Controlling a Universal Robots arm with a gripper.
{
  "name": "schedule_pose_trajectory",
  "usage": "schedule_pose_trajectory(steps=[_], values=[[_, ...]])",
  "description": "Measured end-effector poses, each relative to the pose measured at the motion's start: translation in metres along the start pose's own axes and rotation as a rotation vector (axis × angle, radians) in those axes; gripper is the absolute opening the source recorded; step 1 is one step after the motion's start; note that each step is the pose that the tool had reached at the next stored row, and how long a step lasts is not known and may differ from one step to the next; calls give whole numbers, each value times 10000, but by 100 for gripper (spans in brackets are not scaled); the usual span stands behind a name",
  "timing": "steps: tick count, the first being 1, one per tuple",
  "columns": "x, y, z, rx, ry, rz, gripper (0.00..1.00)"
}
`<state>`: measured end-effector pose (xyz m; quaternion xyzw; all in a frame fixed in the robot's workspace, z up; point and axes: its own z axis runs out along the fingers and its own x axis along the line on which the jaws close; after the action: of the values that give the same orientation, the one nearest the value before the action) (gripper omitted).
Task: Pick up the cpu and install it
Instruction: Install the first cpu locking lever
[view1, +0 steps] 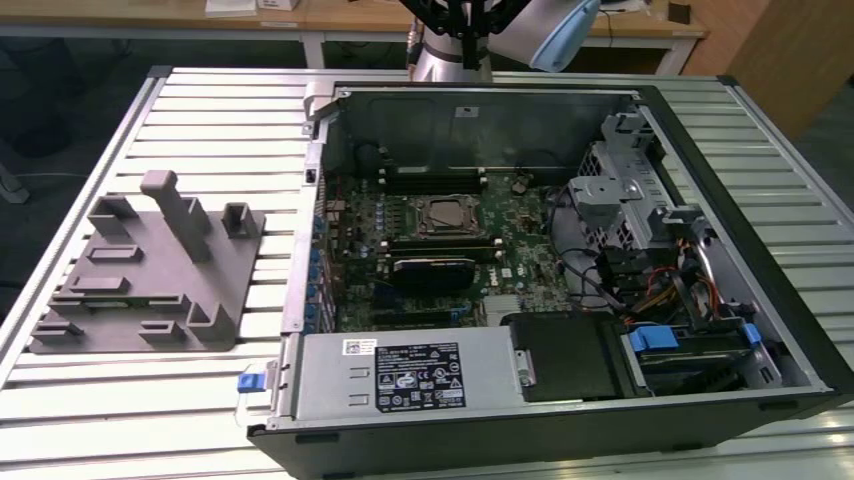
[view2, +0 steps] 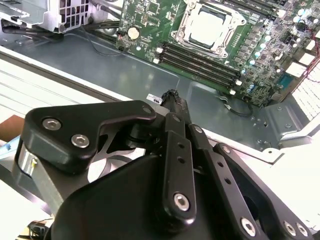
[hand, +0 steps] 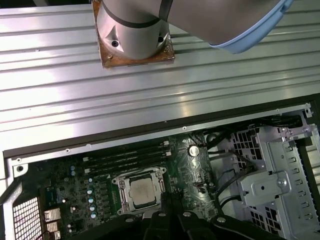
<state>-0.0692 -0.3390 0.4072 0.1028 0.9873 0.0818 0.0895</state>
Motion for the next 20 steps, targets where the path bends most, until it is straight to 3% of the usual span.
schedule_pose_trajectory(steps=[2, 7, 9, 12, 17, 18, 19, 20], values=[[0, 0, 3, 248, -46, -50, 11], [-8, 0, 14, 730, -68, -135, 11], [-15, 1, 21, 885, -42, -159, 11], [-24, 1, 34, 1044, 77, -167, 11], [-24, 1, 34, 1054, 82, -169, 11], [-26, 2, 36, 1068, 148, -165, 11], [-32, 2, 43, 1197, 748, -105, 11], [-36, 2, 45, 1237, 937, -87, 11]])
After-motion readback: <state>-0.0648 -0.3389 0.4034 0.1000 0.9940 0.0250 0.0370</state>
